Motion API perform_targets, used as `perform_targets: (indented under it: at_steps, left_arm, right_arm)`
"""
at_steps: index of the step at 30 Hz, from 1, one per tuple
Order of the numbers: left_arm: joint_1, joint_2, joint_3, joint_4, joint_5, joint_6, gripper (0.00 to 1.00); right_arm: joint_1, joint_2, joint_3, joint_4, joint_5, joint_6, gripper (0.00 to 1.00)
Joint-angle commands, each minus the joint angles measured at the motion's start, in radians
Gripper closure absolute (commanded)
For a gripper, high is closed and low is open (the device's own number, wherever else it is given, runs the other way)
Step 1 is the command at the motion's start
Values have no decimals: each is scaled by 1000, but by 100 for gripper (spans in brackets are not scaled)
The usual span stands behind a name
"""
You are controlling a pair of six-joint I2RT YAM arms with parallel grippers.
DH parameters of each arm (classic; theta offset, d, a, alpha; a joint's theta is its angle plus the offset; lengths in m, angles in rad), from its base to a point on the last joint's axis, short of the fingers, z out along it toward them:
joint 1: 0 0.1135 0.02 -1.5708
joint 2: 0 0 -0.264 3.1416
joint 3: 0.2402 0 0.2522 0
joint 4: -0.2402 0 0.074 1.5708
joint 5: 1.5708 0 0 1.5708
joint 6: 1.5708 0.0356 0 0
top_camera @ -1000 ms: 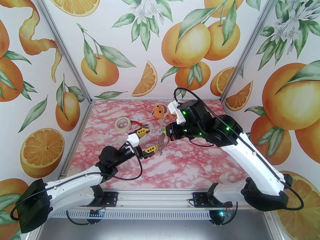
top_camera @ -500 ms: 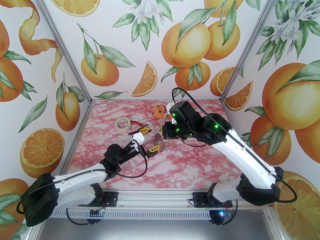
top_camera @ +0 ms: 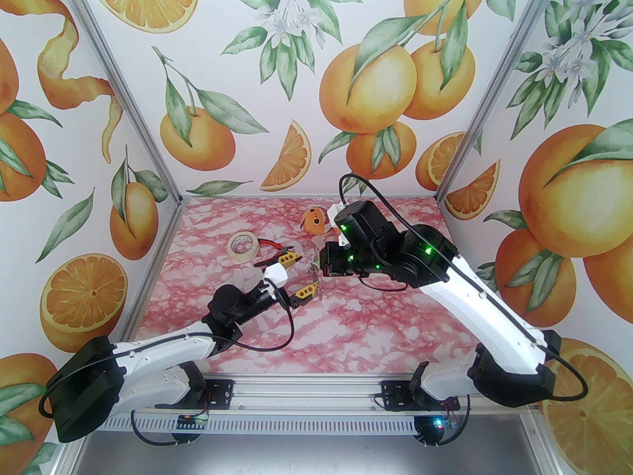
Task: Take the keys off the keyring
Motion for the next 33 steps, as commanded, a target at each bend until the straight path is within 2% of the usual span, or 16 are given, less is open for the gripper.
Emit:
perform_targets:
  at_steps: [1,6,10,23,33]
  left_arm:
    - [-6,2,36,6,15,9,27]
    - [-4,8,37,6,1,8,31]
    - [-5,21,39,20,-48,1,40]
    - [-6,57,35,61,-46,-10,57]
    - [-6,47,30,50,-66,5,64]
  right_arm:
    - [6,-36,-12,34,-34,-33,100]
    - [6,-47,-31,48,-50,-28,100]
    - [6,-57,-62,77,-93,-18,100]
    - [7,-70,-76,102,-96,-5,100]
    - [6,-86,-101,123,-98,12,100]
